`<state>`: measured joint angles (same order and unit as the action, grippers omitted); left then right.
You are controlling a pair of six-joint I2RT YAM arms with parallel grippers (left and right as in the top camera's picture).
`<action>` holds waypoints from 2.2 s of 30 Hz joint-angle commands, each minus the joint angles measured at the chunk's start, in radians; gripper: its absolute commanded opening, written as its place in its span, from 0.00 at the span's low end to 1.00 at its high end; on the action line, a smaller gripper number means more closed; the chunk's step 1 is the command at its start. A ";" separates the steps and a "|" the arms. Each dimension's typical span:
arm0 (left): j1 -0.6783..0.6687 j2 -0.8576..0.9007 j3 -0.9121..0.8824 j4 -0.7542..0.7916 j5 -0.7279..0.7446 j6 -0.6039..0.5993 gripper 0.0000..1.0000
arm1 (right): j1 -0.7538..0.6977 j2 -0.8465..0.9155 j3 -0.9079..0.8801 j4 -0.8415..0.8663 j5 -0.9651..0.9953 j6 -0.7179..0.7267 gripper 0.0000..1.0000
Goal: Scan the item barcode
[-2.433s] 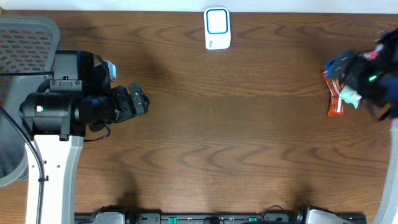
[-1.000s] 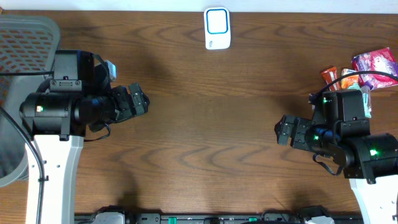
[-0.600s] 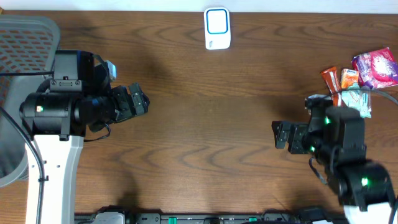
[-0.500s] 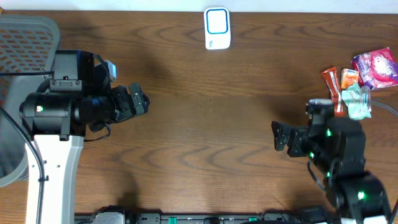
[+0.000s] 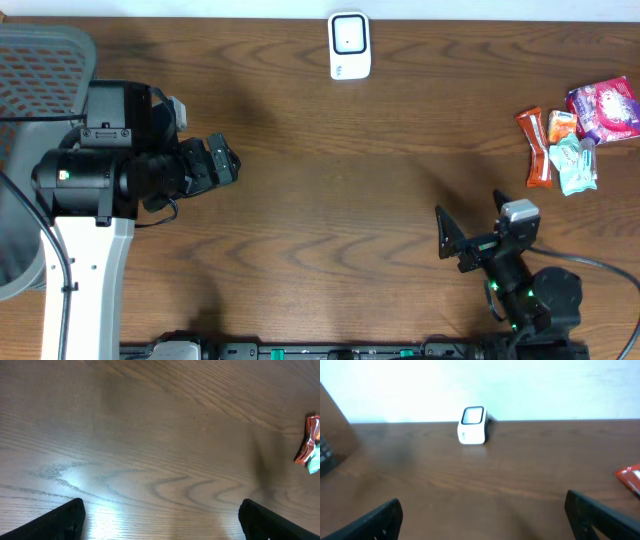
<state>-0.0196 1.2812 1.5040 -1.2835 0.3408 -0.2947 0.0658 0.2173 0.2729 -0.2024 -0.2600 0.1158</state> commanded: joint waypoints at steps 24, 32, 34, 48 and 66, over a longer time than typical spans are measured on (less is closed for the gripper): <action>0.005 -0.001 0.011 -0.003 -0.003 0.002 0.98 | -0.019 -0.212 -0.268 0.206 0.174 -0.028 0.99; 0.005 -0.001 0.011 -0.003 -0.003 0.002 0.98 | -0.019 -0.212 -0.267 0.124 0.245 -0.080 0.99; 0.005 -0.001 0.011 -0.003 -0.003 0.002 0.98 | -0.018 -0.212 -0.267 0.124 0.244 -0.080 0.99; 0.005 -0.001 0.011 -0.003 -0.003 0.002 0.98 | -0.019 -0.212 -0.267 0.123 0.251 -0.108 0.99; 0.005 -0.001 0.011 -0.003 -0.003 0.002 0.98 | -0.019 -0.212 -0.267 0.127 0.240 -0.113 0.99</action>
<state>-0.0196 1.2812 1.5040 -1.2831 0.3408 -0.2947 0.0525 0.0128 0.0071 -0.0711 -0.0257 0.0139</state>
